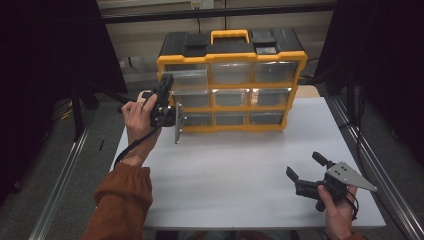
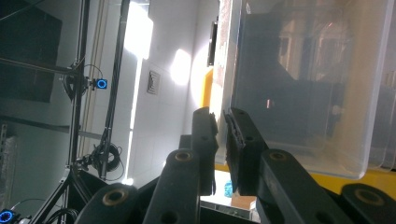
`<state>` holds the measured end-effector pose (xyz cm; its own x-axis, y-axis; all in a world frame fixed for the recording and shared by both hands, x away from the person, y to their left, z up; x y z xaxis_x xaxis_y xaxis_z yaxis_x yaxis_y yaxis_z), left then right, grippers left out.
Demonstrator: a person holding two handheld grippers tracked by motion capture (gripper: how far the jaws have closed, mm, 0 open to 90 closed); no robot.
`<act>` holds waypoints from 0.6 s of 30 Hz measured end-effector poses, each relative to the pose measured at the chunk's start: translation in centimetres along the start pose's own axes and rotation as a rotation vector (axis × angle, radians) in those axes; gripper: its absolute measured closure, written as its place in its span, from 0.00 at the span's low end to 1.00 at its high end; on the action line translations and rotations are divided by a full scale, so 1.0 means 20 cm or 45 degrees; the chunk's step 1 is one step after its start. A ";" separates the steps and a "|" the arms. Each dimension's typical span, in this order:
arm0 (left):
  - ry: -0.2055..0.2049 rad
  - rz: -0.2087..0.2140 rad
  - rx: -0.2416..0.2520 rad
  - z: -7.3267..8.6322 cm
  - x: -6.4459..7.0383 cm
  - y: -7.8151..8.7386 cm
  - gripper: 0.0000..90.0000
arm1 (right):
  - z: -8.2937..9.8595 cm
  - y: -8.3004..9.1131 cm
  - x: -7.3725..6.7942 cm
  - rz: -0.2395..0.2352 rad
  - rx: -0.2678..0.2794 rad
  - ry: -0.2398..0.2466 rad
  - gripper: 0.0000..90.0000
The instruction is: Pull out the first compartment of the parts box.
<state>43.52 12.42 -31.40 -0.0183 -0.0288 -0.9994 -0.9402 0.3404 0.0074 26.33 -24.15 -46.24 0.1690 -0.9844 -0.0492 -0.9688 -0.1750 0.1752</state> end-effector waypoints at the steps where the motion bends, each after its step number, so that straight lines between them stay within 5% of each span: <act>1: -0.006 -0.007 0.004 0.00 0.00 0.00 0.91 | 0.00 0.00 0.00 0.003 -0.001 0.000 0.00; 18: -0.019 -0.016 0.023 -0.01 0.00 0.06 0.91 | 0.00 0.00 0.00 0.002 -0.001 0.005 0.00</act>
<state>42.30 12.61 -31.39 -0.0013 -0.0191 -0.9998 -0.9340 0.3572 -0.0056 26.39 -24.17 -46.29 0.1682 -0.9847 -0.0454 -0.9690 -0.1736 0.1758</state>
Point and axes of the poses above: each handheld gripper's, and its own axes: y roughly backward along the jaws, z roughly out of its underside, x roughly to its right, the point moved 7 cm from there along -y, roughly forward along the jaws, and after that the axes turned 13 degrees about z, right-handed, at the moved point
